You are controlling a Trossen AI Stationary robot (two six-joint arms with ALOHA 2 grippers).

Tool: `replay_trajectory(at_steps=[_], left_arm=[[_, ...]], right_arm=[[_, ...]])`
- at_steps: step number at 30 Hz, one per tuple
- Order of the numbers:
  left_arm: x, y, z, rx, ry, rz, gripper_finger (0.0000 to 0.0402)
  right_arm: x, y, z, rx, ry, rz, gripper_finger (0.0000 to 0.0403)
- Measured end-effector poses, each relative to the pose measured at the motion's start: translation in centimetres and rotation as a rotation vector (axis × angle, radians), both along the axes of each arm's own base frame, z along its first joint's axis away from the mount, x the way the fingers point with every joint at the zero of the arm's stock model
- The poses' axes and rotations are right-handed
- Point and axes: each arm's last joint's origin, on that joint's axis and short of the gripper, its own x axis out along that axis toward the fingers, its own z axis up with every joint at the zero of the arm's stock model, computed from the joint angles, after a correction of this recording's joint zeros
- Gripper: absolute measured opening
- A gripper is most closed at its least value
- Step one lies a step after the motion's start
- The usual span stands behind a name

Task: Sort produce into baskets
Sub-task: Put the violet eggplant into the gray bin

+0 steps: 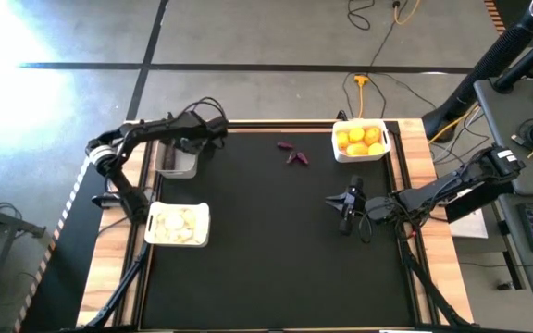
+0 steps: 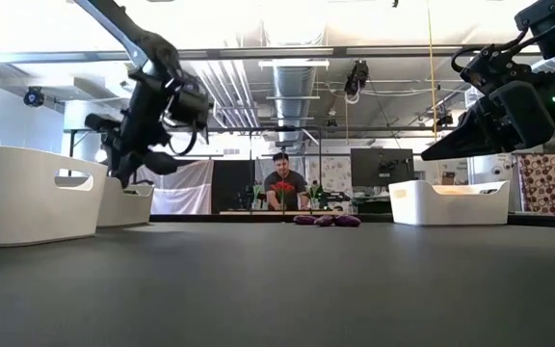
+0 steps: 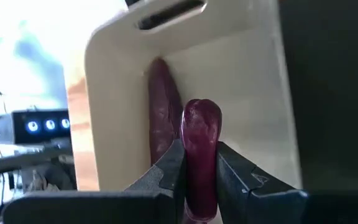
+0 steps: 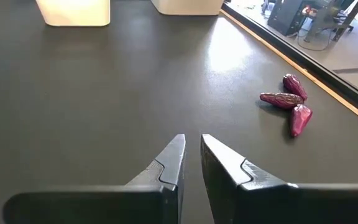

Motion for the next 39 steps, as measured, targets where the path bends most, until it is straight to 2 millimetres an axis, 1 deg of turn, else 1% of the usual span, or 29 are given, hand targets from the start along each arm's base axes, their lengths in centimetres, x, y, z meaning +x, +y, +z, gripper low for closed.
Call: replay_trajectory(at_steps=[3,6,9,11,18,20,22,25,27,29,32,35,37,39], left_arm=[[-0.6,0.8,-0.7,-0.027,-0.008,0.017,0.0045],[-1.0,1.1,-0.9,-0.026,0.002,0.030,0.0046],[-1.2,1.1,-0.9,-0.006,0.021,0.034,0.0057],[-1.2,1.1,-1.0,-0.004,0.024,0.035,0.0072],[-1.4,1.1,-1.0,-0.011,0.034,0.036,0.0150],[-1.1,1.2,-0.5,-0.013,0.031,0.024,0.0165],[-0.5,1.3,0.6,-0.002,0.014,0.002,0.0175],[1.2,1.3,2.5,0.029,-0.064,-0.032,0.0180],[3.0,1.0,4.0,0.070,-0.158,-0.082,0.0180],[5.4,0.2,5.2,0.110,-0.264,-0.187,0.0180],[9.3,-2.0,6.5,0.195,-0.409,-0.419,0.0180],[12.9,-4.8,6.9,0.290,-0.534,-0.628,0.0180],[14.8,-6.3,6.5,0.324,-0.612,-0.721,0.0181],[16.5,-7.5,5.5,0.347,-0.691,-0.770,0.0181]], right_arm=[[0.0,0.0,0.0,-0.001,0.000,0.000,0.0043],[0.0,0.0,0.0,-0.005,0.002,0.002,0.0043],[0.0,0.0,0.0,-0.005,0.002,0.002,0.0043],[0.0,0.0,0.0,-0.006,0.003,0.002,0.0043],[0.0,0.0,0.0,-0.003,0.002,0.001,0.0043],[0.0,0.0,0.0,-0.004,0.002,0.002,0.0043],[0.0,0.0,0.0,-0.006,0.003,0.002,0.0043],[0.0,0.0,0.0,-0.008,0.003,0.003,0.0043],[0.0,0.0,0.0,-0.011,0.005,0.004,0.0043],[0.0,0.0,0.0,-0.011,0.005,0.004,0.0043],[0.0,0.0,0.0,-0.011,0.005,0.004,0.0043],[0.0,0.0,0.0,-0.008,0.003,0.003,0.0043],[0.0,0.0,0.0,-0.007,0.003,0.003,0.0043],[0.0,0.0,0.0,-0.007,0.003,0.003,0.0043]])
